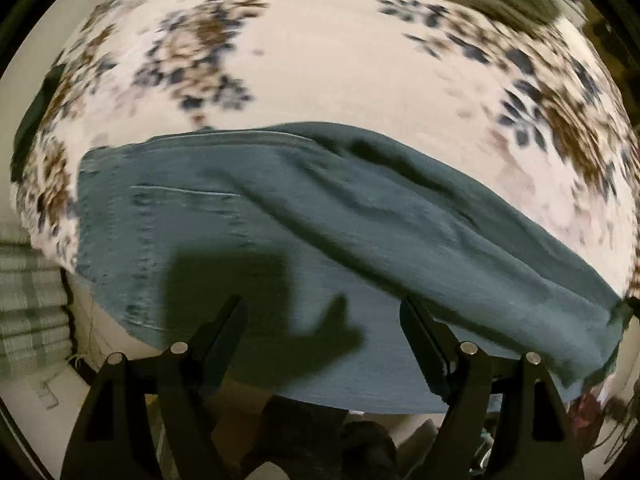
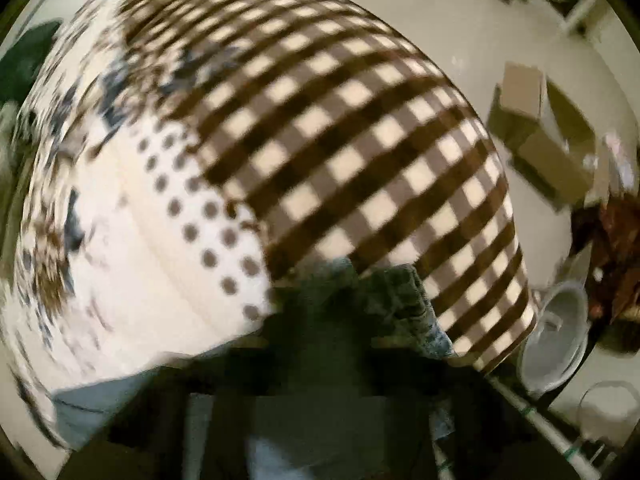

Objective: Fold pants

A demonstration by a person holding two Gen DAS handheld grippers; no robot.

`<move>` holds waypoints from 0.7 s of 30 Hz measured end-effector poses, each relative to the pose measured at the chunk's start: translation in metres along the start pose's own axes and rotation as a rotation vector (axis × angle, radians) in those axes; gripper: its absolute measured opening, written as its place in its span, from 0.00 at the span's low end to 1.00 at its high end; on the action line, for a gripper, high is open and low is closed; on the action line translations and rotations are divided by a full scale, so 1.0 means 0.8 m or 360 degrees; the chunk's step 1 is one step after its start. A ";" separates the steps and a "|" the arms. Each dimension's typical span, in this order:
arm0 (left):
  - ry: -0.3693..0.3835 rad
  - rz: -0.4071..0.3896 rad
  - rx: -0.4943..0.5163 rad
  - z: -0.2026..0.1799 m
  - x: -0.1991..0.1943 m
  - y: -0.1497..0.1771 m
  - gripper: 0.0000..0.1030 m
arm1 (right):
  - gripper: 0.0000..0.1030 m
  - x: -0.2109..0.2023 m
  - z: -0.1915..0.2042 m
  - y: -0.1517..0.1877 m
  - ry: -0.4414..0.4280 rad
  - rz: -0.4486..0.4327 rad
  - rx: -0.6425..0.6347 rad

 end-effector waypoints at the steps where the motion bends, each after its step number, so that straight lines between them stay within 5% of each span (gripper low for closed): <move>1: 0.0006 0.0005 0.0018 -0.007 0.001 0.003 0.75 | 0.13 -0.010 0.001 0.005 0.0046 -0.0060 -0.0024; 10: -0.0001 0.0027 0.0124 -0.017 0.016 0.019 0.75 | 0.12 -0.108 -0.064 0.039 -0.0062 -0.0408 0.0207; 13: -0.0055 0.0023 0.0163 -0.015 0.027 0.020 0.75 | 0.18 -0.078 -0.056 0.030 -0.0075 -0.0315 0.0204; 15: -0.0073 0.0037 0.0178 -0.011 0.034 0.021 0.75 | 0.35 -0.038 -0.058 0.019 -0.0096 -0.0104 0.0212; 21: -0.0061 0.0078 0.0201 0.010 0.048 0.029 0.75 | 0.37 -0.029 -0.132 0.057 -0.0226 -0.0027 0.0558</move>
Point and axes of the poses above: each gripper's, at about its wrist camera, not at the fingertips, and x roughly the way its jaws point, z to its left, y to its underside, the point moved 2 cm from there along x, roughly the way its jaws point, and after that the axes turned 15 degrees about y, right-handed, at the moved point
